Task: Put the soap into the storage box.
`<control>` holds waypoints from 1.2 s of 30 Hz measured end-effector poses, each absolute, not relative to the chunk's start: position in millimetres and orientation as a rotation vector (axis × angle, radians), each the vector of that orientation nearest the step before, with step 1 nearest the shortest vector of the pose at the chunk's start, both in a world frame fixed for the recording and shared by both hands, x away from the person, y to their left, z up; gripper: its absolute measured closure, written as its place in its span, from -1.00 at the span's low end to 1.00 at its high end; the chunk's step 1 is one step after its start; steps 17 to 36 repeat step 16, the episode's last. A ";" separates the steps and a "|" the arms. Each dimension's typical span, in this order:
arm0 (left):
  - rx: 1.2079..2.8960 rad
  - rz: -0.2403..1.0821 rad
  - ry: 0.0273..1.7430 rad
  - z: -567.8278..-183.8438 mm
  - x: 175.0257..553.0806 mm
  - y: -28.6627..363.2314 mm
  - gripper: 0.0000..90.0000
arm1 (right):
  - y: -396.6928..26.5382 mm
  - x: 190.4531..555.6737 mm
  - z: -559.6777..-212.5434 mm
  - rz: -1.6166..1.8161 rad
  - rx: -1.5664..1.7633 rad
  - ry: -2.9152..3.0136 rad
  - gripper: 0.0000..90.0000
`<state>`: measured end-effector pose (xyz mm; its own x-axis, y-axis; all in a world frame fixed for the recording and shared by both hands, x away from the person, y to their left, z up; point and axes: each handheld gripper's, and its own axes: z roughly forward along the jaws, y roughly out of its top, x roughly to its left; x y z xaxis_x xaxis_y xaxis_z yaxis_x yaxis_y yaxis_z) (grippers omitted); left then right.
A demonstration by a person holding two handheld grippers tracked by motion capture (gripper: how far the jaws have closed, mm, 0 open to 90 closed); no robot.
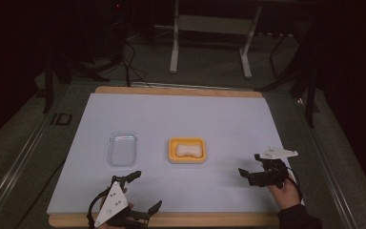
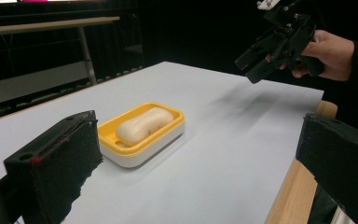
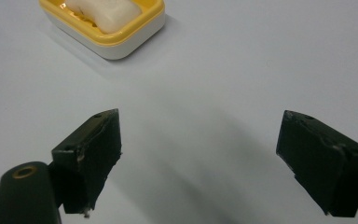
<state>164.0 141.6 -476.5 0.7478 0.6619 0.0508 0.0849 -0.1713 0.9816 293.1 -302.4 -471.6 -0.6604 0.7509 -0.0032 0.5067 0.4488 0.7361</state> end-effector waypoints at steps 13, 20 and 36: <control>1.689 0.564 0.600 -476.4 164.0 140.4 -1.00 | -300.5 293.3 -474.5 1.038 1.062 2.385 -0.70; 1.688 0.563 0.602 -476.5 163.9 140.5 -1.00 | -300.1 293.4 -475.0 1.036 1.051 2.389 -0.70; 1.688 0.563 0.602 -476.5 163.9 140.5 -1.00 | -300.1 293.4 -475.0 1.036 1.051 2.389 -0.70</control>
